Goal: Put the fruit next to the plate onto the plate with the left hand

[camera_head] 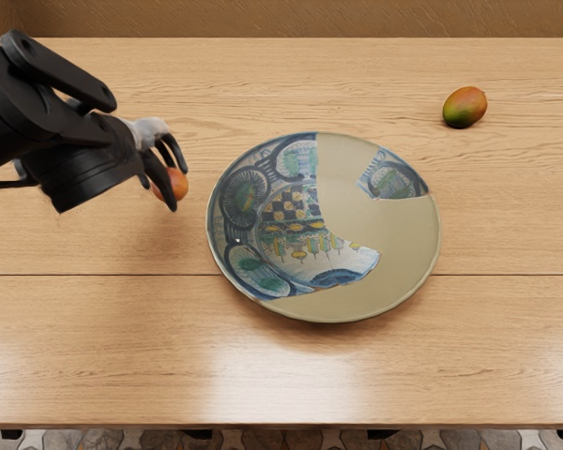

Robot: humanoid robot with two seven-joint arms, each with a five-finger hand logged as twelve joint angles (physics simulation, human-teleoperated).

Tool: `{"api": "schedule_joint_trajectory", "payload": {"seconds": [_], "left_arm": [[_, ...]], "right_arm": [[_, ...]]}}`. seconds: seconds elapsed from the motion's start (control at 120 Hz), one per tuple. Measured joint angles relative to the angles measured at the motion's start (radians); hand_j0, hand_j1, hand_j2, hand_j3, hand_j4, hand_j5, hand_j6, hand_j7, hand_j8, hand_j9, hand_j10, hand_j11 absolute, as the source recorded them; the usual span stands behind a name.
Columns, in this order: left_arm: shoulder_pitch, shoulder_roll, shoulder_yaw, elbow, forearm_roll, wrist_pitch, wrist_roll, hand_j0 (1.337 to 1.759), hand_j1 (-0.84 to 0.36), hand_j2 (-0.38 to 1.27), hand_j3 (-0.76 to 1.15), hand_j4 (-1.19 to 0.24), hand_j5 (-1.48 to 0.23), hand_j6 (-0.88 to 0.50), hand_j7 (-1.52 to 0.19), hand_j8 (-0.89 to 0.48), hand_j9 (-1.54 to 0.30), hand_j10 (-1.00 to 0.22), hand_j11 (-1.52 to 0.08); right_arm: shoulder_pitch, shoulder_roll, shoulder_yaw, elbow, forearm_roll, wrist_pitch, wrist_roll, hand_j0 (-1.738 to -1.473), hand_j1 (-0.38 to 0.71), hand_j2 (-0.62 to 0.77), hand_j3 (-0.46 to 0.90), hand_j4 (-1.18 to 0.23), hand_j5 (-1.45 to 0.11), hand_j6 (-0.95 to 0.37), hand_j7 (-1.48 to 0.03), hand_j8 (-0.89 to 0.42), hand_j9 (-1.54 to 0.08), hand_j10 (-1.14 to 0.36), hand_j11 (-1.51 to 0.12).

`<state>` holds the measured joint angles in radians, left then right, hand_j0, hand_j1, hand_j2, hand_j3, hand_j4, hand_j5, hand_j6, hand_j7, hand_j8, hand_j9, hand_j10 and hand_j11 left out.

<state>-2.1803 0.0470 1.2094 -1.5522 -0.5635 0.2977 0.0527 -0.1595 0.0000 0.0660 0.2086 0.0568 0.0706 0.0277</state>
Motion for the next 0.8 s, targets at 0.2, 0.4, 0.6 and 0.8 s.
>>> {"api": "schedule_joint_trajectory", "payload": {"seconds": [0.2, 0.4, 0.6, 0.8], "left_arm": [[-0.007, -0.04, -0.164, 0.0, 0.007, -0.031, 0.001, 1.655, -0.42, 0.76, 0.0, -0.81, -1.19, -0.37, -1.14, -0.41, -1.12, -0.84, -1.12], [0.015, -0.047, -0.277, 0.005, 0.017, -0.029, 0.002, 1.654, -0.49, 0.96, 0.0, -0.78, -1.17, -0.38, -1.11, -0.43, -1.09, -0.81, -1.1], [0.039, -0.047, -0.307, 0.011, 0.021, -0.019, 0.0, 1.656, -0.2, 0.42, 0.0, -0.49, -0.69, -0.33, -0.67, -0.35, -0.67, -0.5, -0.67], [0.029, 0.357, -0.17, 0.007, 0.029, -0.379, 0.001, 1.657, 0.14, 0.16, 0.0, -0.19, -0.27, -0.13, -0.26, -0.14, -0.26, -0.19, -0.26]], "right_arm": [[0.0, 0.0, 0.0, 0.0, 0.0, 0.0, 0.0, -1.658, -0.33, 0.0, 0.0, -0.02, -0.02, -0.02, -0.02, -0.02, -0.02, -0.02, -0.02], [0.0, 0.0, 0.0, 0.0, 0.0, 0.0, 0.0, -1.658, -0.33, 0.0, 0.0, -0.02, -0.02, -0.02, -0.02, -0.02, -0.02, -0.02, -0.02], [0.0, 0.0, 0.0, 0.0, 0.0, 0.0, 0.0, -1.658, -0.33, 0.0, 0.0, -0.02, -0.02, -0.02, -0.02, -0.02, -0.02, -0.02, -0.02], [0.0, 0.0, 0.0, 0.0, 0.0, 0.0, 0.0, -1.658, -0.33, 0.0, 0.0, -0.02, -0.02, -0.02, -0.02, -0.02, -0.02, -0.02, -0.02]]}}
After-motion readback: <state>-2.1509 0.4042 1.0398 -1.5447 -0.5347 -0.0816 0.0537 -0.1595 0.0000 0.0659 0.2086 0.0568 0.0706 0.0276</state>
